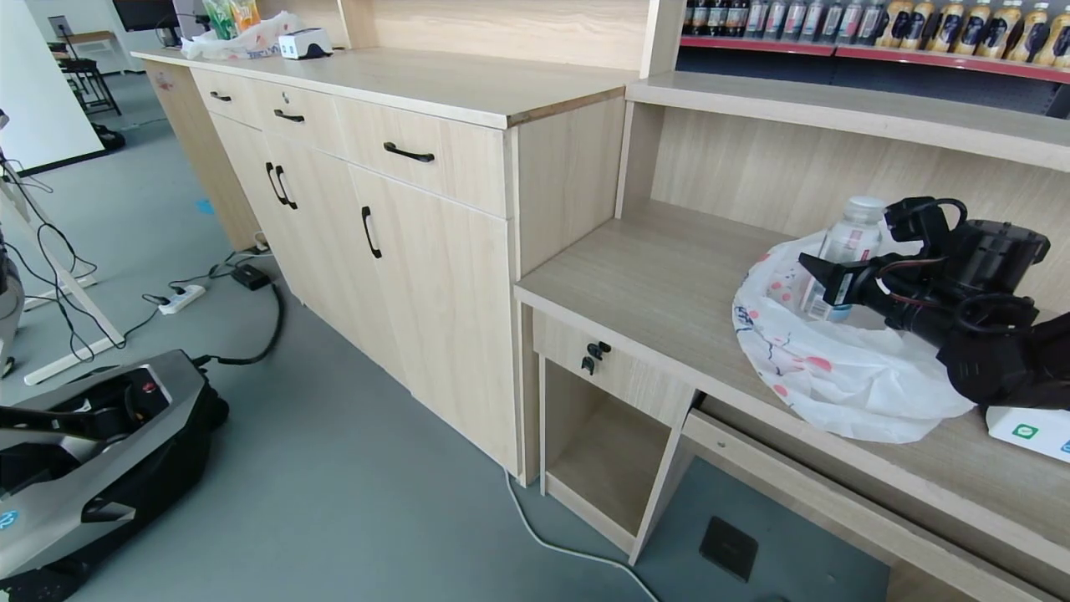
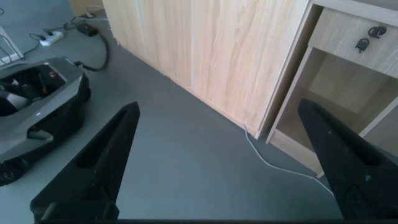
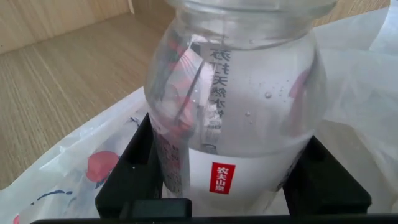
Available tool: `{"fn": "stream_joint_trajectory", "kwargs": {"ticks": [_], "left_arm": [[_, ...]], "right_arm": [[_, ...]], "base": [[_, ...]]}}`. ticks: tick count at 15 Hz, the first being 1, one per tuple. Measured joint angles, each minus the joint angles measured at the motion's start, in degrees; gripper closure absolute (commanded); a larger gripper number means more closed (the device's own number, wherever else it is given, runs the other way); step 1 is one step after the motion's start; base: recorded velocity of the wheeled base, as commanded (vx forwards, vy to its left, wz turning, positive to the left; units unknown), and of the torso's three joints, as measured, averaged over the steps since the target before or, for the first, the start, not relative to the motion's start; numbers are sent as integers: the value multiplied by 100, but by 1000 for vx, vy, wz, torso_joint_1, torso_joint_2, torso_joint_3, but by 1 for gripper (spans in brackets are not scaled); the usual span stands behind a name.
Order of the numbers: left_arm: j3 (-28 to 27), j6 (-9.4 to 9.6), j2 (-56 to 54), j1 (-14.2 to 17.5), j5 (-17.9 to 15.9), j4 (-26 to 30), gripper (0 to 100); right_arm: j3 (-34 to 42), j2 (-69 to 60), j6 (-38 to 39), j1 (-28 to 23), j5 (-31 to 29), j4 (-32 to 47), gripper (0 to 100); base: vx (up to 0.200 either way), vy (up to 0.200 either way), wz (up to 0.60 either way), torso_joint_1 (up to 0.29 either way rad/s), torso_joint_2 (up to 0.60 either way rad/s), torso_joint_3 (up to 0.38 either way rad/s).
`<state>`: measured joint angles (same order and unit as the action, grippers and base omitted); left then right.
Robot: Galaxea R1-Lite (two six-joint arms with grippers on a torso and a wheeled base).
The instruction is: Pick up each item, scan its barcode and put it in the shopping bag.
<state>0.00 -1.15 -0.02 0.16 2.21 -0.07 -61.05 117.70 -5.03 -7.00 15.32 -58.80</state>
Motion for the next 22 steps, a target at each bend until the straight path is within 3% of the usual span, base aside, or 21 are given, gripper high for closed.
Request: {"fn": "stream_joint_trajectory", "kwargs": {"ticks": [9,10,15,19,22], "left_arm": [[0,4,0,0,2,0,0],[0,4,0,0,0,0,0],[0,2,0,0,0,0,0],[0,2,0,0,0,0,0],[0,-2,0,0,0,0,0]], "right_arm": [[149,-52,-7,-35,176,63,100],[179,-67,-5,-38,176,63,0],[210,-345,-134,-16,457,324,0],[256,-1415,-1051,80,758,863,0],[278,-2272,-1625,96,1385,1173,0]], "base": [[0,0,0,0,0,0],[0,0,0,0,0,0],[0,0,0,0,0,0],[0,0,0,0,0,0],[0,0,0,0,0,0]]}}
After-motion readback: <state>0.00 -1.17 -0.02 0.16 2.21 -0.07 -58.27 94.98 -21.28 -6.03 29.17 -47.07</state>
